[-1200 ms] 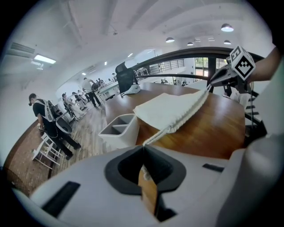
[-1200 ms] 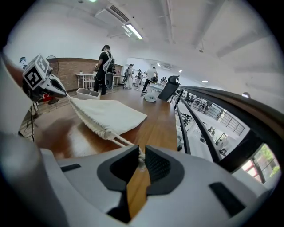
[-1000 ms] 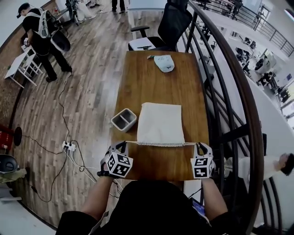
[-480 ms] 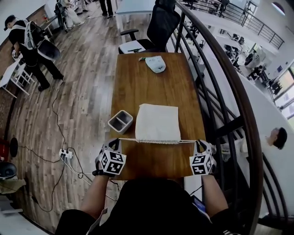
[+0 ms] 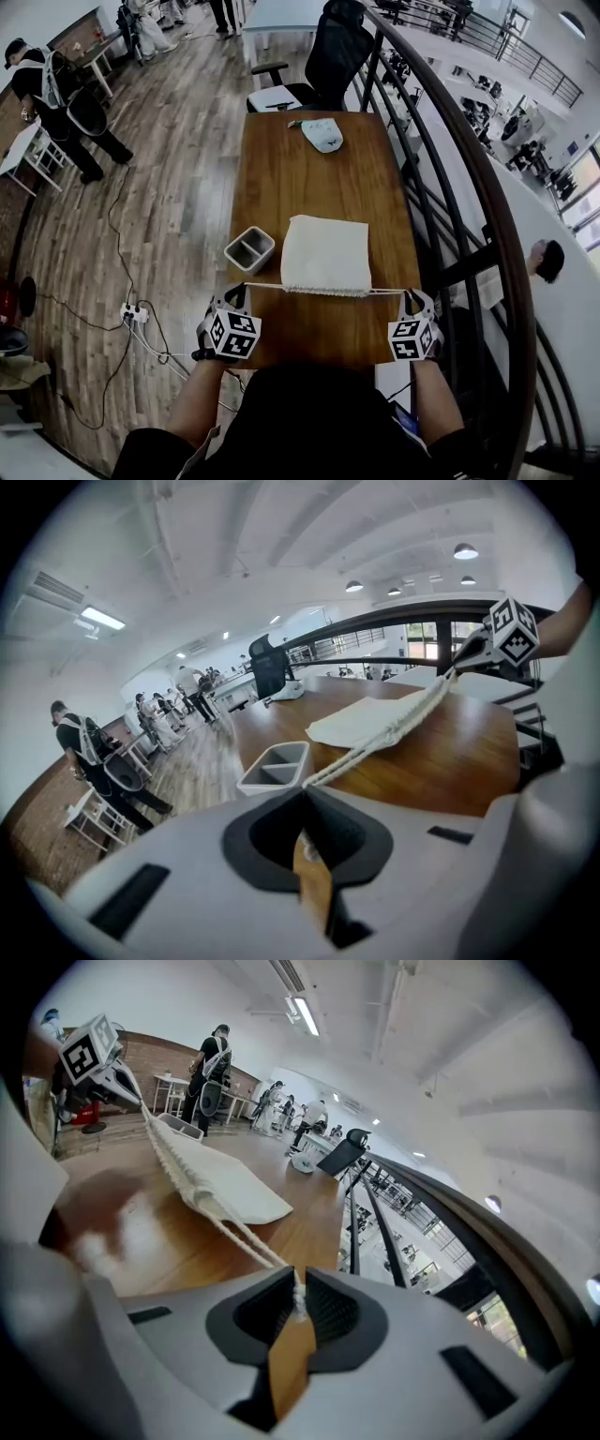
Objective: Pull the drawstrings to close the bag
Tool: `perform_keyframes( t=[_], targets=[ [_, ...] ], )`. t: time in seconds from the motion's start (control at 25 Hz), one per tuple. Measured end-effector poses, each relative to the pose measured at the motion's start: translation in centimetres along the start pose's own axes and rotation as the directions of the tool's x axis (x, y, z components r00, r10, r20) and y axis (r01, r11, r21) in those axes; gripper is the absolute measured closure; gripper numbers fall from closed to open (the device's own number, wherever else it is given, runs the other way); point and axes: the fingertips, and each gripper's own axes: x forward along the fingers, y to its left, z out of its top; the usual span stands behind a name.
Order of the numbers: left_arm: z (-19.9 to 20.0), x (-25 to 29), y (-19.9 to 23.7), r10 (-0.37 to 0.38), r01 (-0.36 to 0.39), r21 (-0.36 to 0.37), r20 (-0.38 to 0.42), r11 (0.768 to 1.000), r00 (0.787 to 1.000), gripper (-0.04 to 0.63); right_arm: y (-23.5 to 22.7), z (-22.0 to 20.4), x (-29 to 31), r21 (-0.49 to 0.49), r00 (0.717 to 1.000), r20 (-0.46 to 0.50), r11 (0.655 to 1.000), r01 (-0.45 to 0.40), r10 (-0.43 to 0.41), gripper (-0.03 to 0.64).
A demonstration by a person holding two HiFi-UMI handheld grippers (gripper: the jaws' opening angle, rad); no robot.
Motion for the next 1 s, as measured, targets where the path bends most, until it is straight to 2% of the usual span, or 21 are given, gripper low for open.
perform_keyframes(
  t=[0.12,0.32,0.48,0.6,0.76,1.0],
  targets=[
    [-1.1,0.4,0.8,0.0,-0.002,-0.056,-0.028,0.998,1.0,0.578,-1.5,-1.2,0.6,0.057,0.999,-0.032,0.998,0.017,-0.015,0.584],
    [-0.6,0.4,0.9,0.004,-0.006,-0.093,-0.026,0.996,1.0,0.578,-1.6,-0.7,0.8,0.089,0.999,-0.037,0.996,0.03,-0.027,0.586],
    [-1.1,0.1,0.7,0.003,-0.006,-0.075,-0.034,0.997,0.999,0.578,-1.6,-0.6,0.8,0.081,0.999,-0.034,0.997,0.019,-0.017,0.586],
    [-1.6,0.2,1.2,0.02,-0.023,-0.091,-0.037,0.996,0.999,0.578,-1.9,-1.0,1.1,0.065,0.999,-0.034,0.997,0.033,-0.031,0.586],
    [-2.8,1.3,1.6,0.001,-0.015,-0.199,-0.07,0.98,0.998,0.578,-3.1,-2.9,2.3,0.158,0.996,-0.085,0.986,0.051,-0.038,0.586],
    [-3.1,1.0,1.1,-0.002,-0.015,-0.203,-0.081,0.979,0.997,0.578,-3.0,-2.3,2.3,0.152,0.995,-0.089,0.987,0.054,-0.04,0.586]
  ],
)
